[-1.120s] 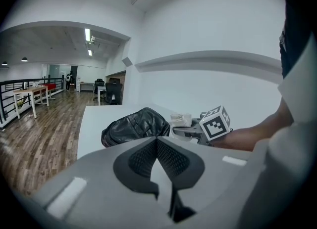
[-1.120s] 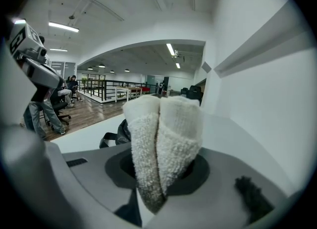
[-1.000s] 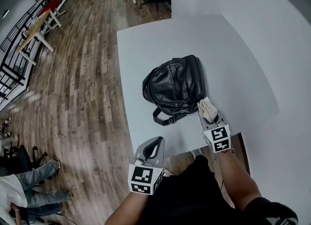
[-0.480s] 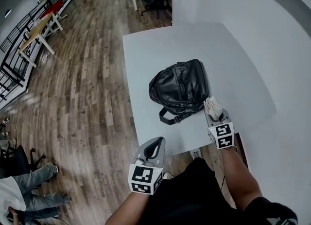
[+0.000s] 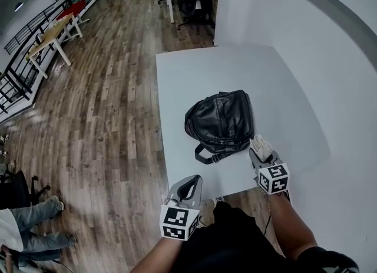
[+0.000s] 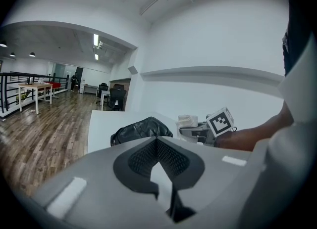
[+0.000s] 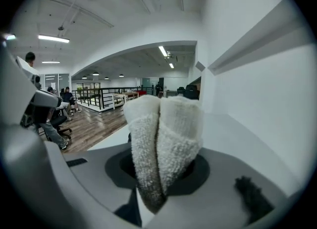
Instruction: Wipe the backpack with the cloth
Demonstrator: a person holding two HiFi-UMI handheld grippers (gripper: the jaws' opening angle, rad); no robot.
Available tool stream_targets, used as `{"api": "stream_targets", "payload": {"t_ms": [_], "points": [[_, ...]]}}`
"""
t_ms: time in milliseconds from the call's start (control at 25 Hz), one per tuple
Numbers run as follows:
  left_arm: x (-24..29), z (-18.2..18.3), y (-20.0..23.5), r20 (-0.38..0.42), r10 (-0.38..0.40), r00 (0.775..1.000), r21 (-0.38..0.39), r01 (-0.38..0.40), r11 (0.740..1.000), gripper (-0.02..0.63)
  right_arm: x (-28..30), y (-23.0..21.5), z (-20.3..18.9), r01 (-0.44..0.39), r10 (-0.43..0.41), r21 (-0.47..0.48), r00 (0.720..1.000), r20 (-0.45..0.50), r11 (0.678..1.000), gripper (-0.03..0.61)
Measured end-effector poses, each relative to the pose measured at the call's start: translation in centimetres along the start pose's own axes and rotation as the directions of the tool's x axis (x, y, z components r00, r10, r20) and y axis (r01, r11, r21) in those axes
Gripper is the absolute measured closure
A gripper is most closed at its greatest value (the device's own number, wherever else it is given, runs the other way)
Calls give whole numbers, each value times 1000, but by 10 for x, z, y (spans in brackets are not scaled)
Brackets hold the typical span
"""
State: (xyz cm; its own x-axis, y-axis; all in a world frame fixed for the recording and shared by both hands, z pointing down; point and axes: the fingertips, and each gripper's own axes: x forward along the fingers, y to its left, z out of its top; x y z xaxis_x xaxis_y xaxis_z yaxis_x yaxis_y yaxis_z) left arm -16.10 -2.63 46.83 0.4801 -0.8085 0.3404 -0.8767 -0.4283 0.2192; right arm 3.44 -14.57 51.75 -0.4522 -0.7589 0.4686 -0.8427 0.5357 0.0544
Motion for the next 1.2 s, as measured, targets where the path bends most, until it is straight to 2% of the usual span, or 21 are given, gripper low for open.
{"api": "stream_targets", "payload": {"t_ms": [200,360,640,880,1200], "points": [[11,2,13,7,56,998,19,-56,998,607,17,-8,16,-42,42,-17,999,17,999,480],[24,5,20,9,72,997,22,-72,997,607,34,-5,47,-101,103,-36,993,53,994,480],[36,13,38,16,146,989,27,-147,989,607,94,7,94,-191,197,-76,976,91,979,480],[47,2,50,-36,167,985,-3,-167,986,607,157,21,104,-261,267,-85,962,59,962,480],[57,-4,67,-63,238,969,-38,-240,970,607,238,42,111,-326,329,-81,944,30,942,480]]}}
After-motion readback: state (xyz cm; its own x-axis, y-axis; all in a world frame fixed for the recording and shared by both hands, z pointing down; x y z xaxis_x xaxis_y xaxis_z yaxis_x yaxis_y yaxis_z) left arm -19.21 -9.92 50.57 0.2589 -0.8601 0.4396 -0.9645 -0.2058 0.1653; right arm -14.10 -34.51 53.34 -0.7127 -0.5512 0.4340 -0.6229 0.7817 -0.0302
